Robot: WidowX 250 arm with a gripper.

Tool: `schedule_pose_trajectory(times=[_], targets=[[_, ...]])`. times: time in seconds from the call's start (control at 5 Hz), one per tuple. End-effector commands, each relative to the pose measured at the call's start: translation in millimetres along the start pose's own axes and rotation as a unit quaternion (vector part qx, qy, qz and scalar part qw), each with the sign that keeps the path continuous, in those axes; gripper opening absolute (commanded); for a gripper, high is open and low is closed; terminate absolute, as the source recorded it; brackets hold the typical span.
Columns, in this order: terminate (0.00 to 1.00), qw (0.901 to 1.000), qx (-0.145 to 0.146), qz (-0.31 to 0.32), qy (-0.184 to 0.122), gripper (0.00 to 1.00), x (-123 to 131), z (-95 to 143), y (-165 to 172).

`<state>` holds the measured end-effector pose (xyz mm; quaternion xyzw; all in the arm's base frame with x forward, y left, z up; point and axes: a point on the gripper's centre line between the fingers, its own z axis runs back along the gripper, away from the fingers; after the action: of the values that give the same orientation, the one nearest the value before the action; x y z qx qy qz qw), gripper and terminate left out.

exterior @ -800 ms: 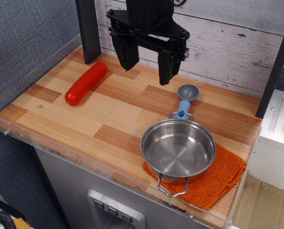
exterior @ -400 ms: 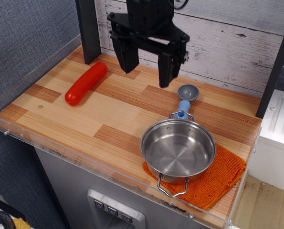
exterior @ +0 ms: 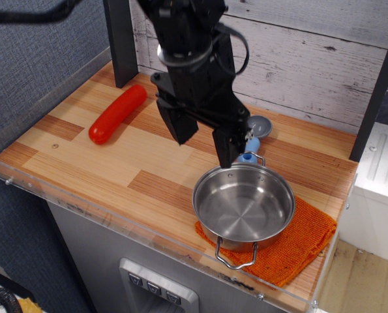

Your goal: Move the utensil and place it near the scoop.

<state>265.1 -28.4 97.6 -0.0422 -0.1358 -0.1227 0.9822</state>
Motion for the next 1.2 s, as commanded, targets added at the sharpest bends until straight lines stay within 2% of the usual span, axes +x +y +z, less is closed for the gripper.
schedule_pose_trajectory(times=[0.0, 0.4, 0.8, 1.0], targets=[[0.00, 0.9998, -0.004, -0.018, -0.005, 1.00, -3.0, -23.4, -1.1], [0.00, 0.9996, -0.006, 0.011, 0.026, 1.00, -4.1, -44.1, 5.5], [0.00, 0.9976, -0.015, 0.003, 0.068, 1.00, -2.1, -68.9, -2.1], [0.00, 0.9967, -0.021, -0.001, 0.078, 0.00, -0.2, -76.4, -9.6]])
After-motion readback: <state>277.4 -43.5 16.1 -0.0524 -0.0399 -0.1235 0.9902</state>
